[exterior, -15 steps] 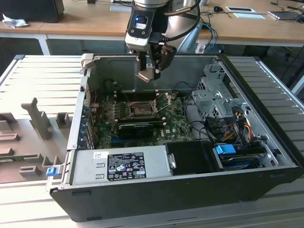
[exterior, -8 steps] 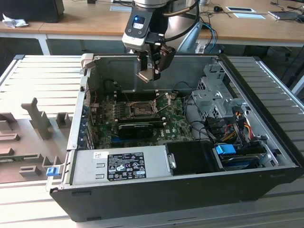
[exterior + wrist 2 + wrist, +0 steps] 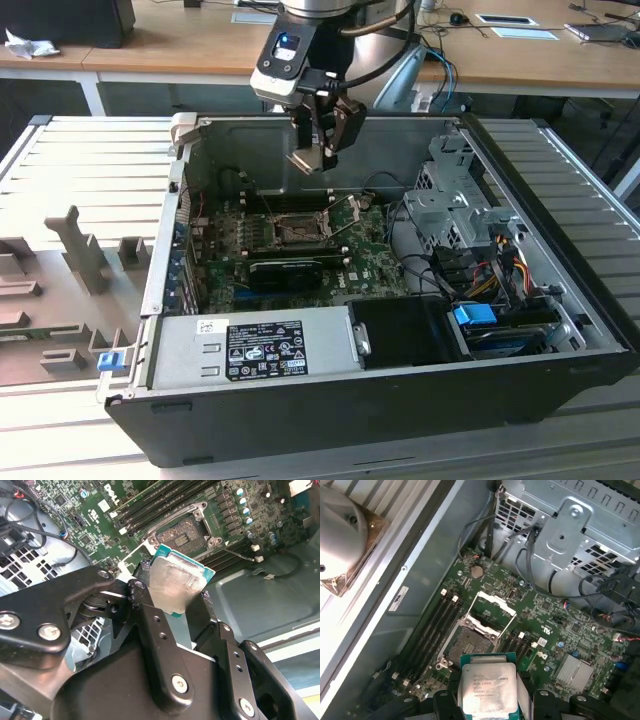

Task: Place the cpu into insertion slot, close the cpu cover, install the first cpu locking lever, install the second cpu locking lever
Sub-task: 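Place the cpu into insertion slot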

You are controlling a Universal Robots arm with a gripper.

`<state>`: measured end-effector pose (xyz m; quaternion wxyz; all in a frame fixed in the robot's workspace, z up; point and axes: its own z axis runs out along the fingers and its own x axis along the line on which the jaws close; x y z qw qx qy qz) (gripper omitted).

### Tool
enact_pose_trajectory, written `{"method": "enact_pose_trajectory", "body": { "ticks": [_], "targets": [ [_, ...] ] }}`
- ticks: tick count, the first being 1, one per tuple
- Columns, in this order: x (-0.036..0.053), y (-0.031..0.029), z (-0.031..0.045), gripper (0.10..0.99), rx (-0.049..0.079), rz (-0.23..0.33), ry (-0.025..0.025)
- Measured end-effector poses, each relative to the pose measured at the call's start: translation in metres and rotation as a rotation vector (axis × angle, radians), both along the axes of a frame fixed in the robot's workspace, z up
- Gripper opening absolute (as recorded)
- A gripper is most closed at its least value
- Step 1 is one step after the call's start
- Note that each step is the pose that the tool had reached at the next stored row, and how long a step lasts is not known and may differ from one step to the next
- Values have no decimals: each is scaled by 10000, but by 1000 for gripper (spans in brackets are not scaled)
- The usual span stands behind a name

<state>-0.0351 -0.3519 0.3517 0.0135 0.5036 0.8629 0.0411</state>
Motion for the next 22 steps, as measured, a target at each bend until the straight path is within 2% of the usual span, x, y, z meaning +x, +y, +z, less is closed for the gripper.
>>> {"method": "enact_pose_trajectory", "body": {
  "ticks": [2, 4, 16, 18, 22],
  "targets": [
    [0, 0, -3, 529, 0, -220, 0],
    [0, 0, -8, 529, -1, -729, 0],
    [0, 0, -29, 529, -3, -2872, 1],
    [0, 0, -33, 529, -2, -3144, 1],
    [0, 0, -52, 529, -2, -3223, 1]
  ]
}}
